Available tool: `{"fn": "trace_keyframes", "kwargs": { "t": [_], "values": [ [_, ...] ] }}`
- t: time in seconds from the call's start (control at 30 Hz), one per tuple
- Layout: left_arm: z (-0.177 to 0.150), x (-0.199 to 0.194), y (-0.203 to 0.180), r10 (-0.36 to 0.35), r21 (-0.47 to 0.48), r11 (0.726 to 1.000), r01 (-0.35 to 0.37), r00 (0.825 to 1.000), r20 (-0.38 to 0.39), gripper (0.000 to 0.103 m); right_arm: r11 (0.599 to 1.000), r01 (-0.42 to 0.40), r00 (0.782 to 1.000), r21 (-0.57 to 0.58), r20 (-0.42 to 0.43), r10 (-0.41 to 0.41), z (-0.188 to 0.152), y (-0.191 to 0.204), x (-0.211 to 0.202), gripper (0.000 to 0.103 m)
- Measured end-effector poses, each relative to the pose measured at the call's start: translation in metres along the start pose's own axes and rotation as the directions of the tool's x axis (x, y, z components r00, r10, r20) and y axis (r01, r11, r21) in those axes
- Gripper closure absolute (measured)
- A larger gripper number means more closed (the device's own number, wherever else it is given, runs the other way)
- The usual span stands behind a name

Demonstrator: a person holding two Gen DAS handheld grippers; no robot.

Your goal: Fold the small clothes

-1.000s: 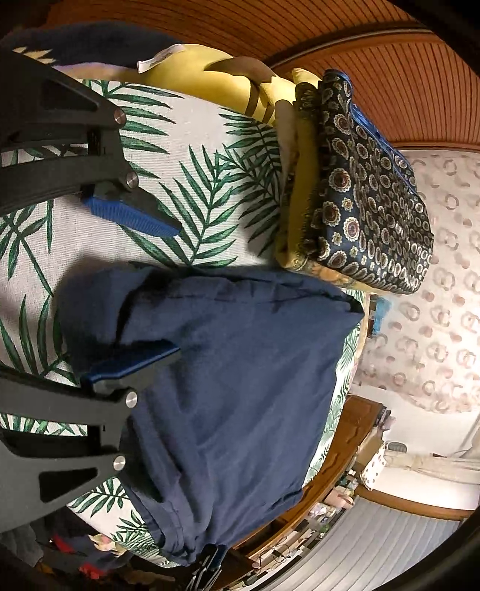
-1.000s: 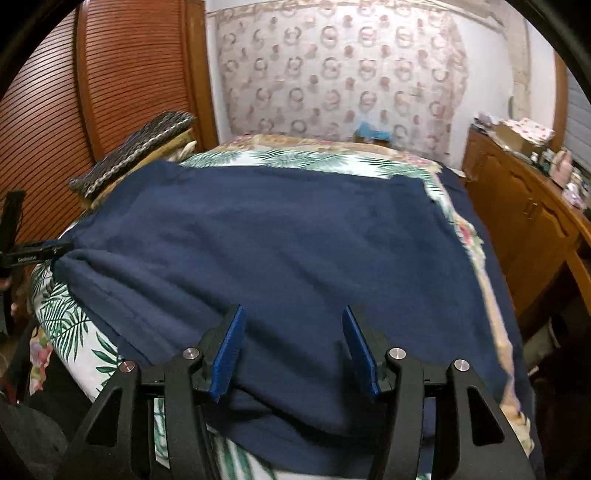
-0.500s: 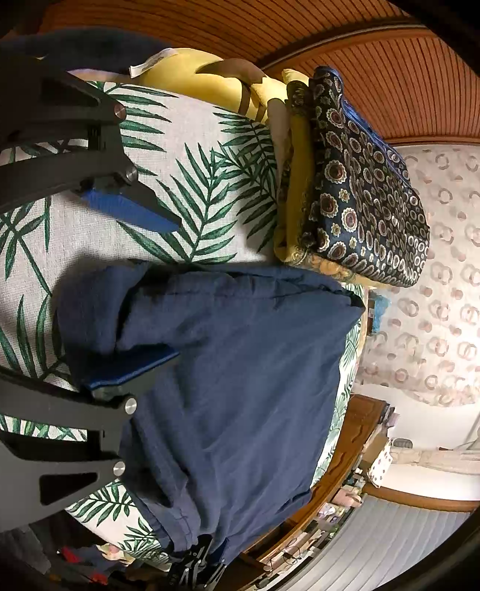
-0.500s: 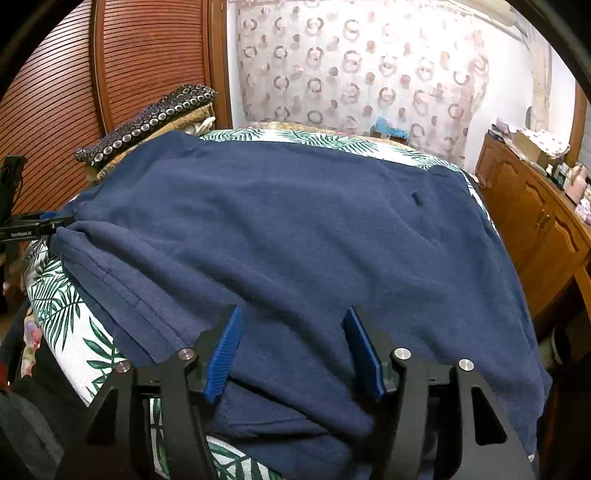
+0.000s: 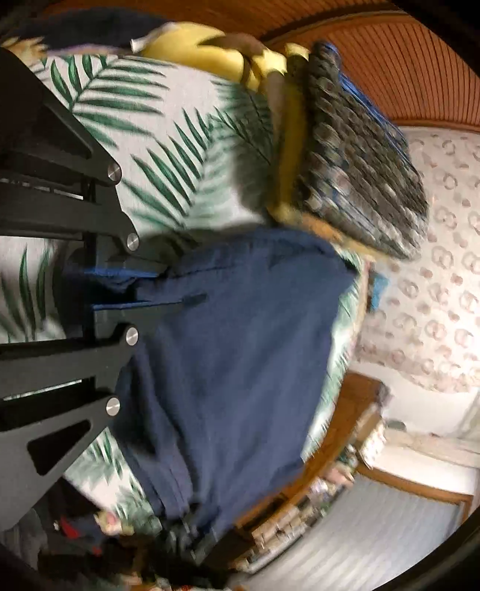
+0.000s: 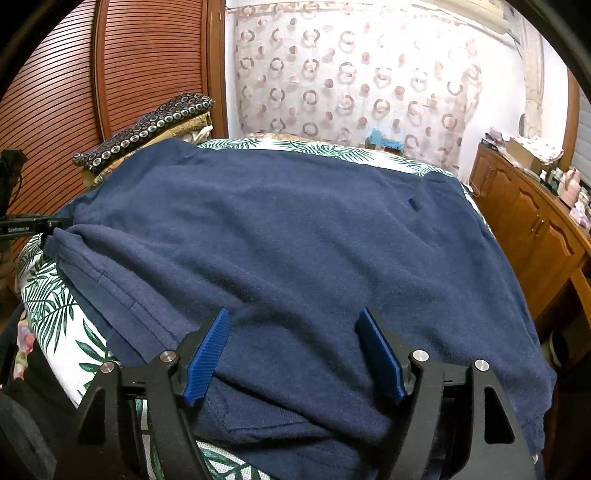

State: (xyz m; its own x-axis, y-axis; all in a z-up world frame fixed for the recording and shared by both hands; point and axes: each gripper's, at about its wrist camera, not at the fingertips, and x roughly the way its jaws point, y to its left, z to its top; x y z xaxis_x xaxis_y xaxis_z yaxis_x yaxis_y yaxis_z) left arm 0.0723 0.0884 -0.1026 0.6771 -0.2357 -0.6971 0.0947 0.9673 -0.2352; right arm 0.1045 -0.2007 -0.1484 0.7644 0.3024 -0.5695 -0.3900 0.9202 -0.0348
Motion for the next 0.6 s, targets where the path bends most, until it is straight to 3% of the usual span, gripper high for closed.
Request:
{"fn": "trace_keyframes", "kwargs": {
  "t": [0.23,0.6],
  "values": [
    [0.046,-0.037,-0.064,-0.122,0.115,0.987,0.108,0.986,0.118,0.093,0.999,-0.02,1.0,0.046,-0.005,0.021,-0.002,-0.012,-0.015,0.028],
    [0.101,-0.017,-0.173,-0.316,0.279,0.92,0.275,0.942,0.114,0.093,0.989,-0.009,0.998,0.148,0.064,0.0,-0.024,-0.049,-0.064,0.028]
  ]
}}
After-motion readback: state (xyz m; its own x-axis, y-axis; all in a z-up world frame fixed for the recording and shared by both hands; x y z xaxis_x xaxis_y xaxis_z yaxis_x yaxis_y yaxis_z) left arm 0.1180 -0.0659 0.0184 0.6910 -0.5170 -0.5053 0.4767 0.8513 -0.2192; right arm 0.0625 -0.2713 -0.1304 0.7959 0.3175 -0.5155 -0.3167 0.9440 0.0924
